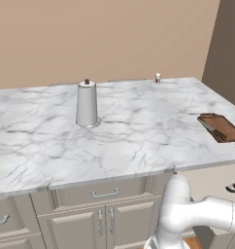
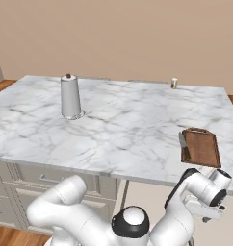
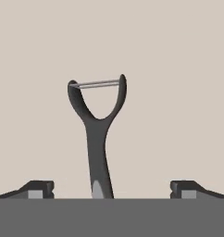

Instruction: Open the drawer on the right and place the cutting tools on the cutting board.

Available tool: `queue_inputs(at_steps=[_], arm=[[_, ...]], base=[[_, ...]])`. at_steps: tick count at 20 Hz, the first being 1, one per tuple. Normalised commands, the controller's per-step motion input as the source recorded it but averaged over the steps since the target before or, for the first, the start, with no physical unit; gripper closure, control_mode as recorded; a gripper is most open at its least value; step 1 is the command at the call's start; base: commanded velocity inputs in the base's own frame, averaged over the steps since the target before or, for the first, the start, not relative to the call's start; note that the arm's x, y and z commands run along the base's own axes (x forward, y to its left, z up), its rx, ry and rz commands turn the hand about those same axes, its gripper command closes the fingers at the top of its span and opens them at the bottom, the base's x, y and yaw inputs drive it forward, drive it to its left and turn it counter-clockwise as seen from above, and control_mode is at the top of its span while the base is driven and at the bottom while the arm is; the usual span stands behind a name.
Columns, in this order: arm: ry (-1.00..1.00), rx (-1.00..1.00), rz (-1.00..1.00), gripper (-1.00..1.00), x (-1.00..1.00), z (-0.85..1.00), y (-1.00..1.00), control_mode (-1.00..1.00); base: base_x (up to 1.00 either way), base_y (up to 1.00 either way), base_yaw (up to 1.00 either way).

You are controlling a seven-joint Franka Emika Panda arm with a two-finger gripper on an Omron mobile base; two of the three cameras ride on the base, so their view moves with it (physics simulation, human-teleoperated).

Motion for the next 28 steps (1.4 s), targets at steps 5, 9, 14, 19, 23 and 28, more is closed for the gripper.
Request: queue_inputs(at_steps=[5,9,14,19,23,28], arm=[[-0.04,0.0,0.0,-1.0,-0.1,-0.24,0.0,-1.0],[0.0,0.0,0.0,-1.0,-0.01,-0.08,-0.04,-1.0],[-0.02,0.0,-0.04,-1.0,-0.01,-0.12,0.0,-1.0],[-0.05,0.0,-0.05,-1.0,0.0,-0.18,0.0,-1.0],[-0.03,0.0,-0.04,-1.0,-0.06,-0.14,0.0,-1.0],[0.0,-0.04,0.0,-1.0,-0.16,0.0,0.0,-1.0]], base=[[0.0,0.0,0.0],[0.0,0.0,0.0],[0.0,0.0,0.0],[0.0,0.0,0.0],[0.0,0.0,0.0],[0.0,0.0,0.0]])
